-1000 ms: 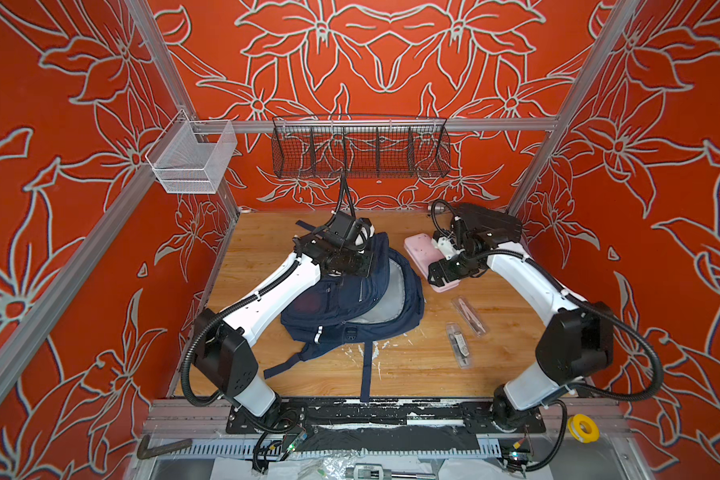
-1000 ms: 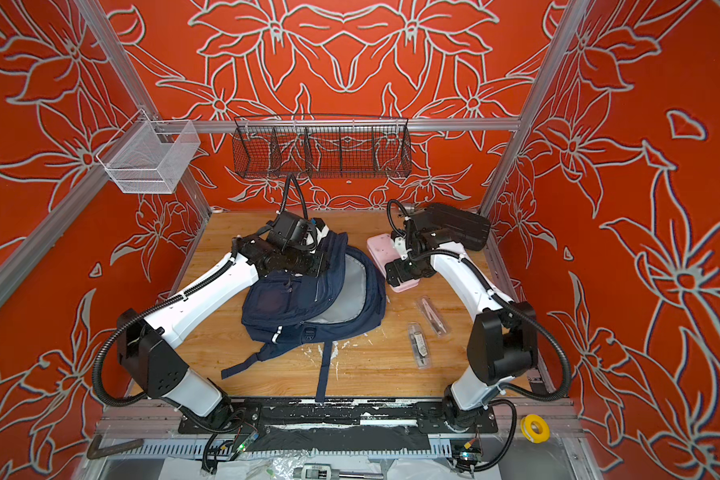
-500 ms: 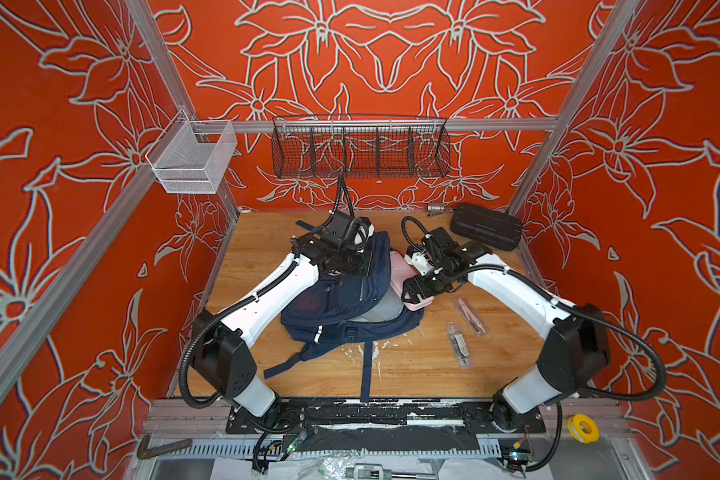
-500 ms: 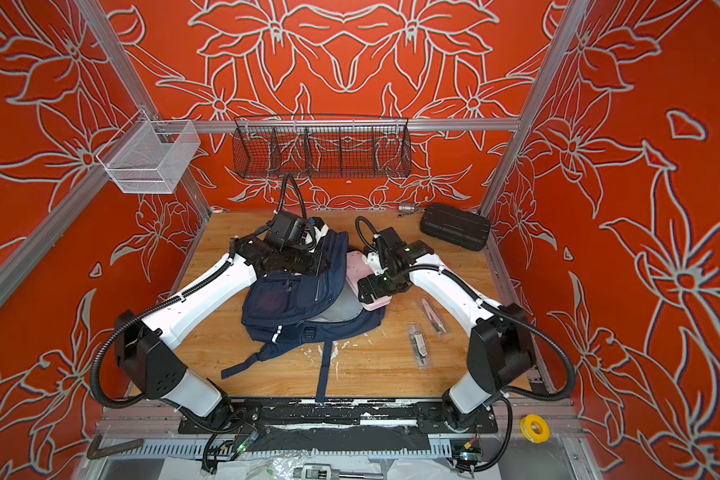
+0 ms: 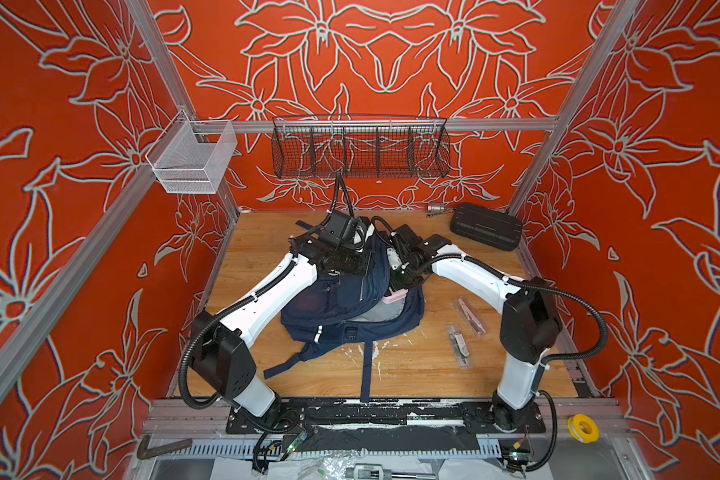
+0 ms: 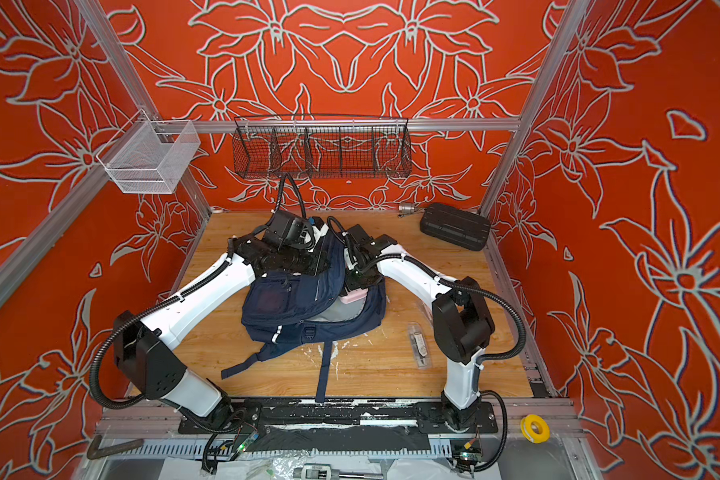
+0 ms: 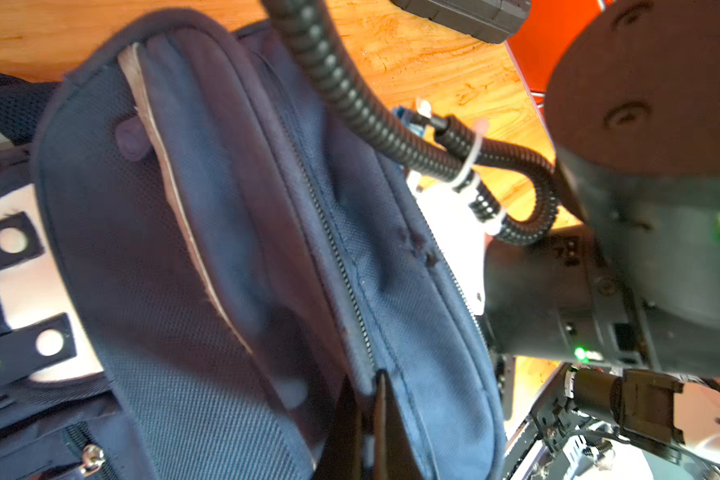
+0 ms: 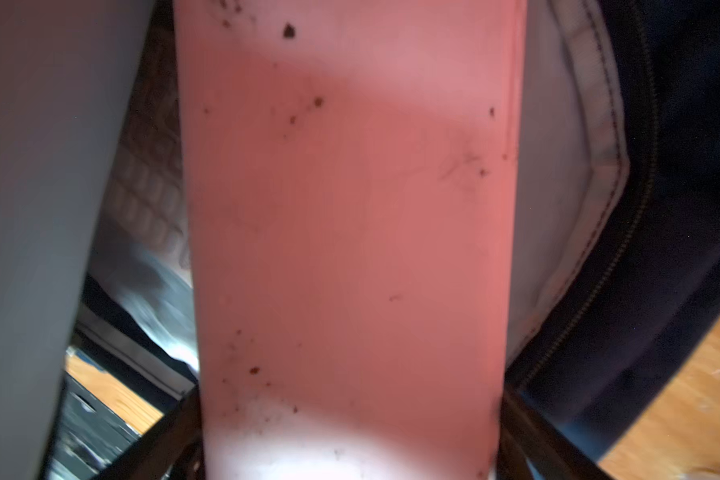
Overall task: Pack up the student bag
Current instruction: 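Carry the pink pencil case over the backpack and lower it into the compartment, then open the right gripper to release the pencil case and withdraw it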
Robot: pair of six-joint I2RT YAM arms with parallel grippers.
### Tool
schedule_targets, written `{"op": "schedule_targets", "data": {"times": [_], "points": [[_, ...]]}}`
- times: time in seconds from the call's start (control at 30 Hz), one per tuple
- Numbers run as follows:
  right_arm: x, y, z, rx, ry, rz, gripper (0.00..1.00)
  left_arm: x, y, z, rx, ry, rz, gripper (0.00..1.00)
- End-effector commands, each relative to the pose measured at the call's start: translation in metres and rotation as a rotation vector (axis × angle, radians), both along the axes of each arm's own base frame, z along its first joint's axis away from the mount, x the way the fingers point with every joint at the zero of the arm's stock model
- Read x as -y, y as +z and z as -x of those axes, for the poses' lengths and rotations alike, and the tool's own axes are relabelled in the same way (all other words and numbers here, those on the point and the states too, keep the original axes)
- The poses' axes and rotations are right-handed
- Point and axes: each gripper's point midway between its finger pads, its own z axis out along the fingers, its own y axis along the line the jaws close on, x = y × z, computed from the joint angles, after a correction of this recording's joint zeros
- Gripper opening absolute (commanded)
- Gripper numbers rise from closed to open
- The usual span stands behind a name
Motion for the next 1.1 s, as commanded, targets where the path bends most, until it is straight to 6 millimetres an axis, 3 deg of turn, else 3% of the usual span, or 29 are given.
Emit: {"op": "schedule_targets", "data": {"times": [0.0, 0.03, 0.17, 0.47, 0.6, 0.93, 1.07], "points": [[-0.025, -0.001, -0.007, 0.001, -0.117, -0.073, 0.89, 0.019, 0.040, -0.002, 0.120, -0.070, 0.118, 0.00], [-0.029, -0.004, -0.006, -0.006, -0.132, -0.083, 0.97, 0.019, 0.040, -0.002, 0.120, -0.069, 0.123, 0.00], [-0.034, -0.004, -0.006, -0.015, -0.143, -0.109, 0.97, 0.018, 0.039, -0.003, 0.123, -0.057, 0.126, 0.00], [-0.010, 0.001, 0.000, 0.017, -0.149, -0.020, 0.97, 0.010, 0.043, -0.006, 0.139, -0.027, 0.132, 0.00], [-0.003, 0.017, 0.001, 0.104, -0.118, -0.040, 0.97, 0.003, 0.047, -0.007, 0.146, -0.002, 0.153, 0.00], [0.034, 0.029, 0.006, 0.328, 0.104, 0.093, 0.95, 0.004, 0.044, -0.007, 0.114, -0.001, 0.202, 0.00], [0.071, 0.032, 0.003, 0.441, 0.142, 0.235, 0.96, 0.008, 0.046, -0.007, 0.106, -0.011, 0.228, 0.00]]}}
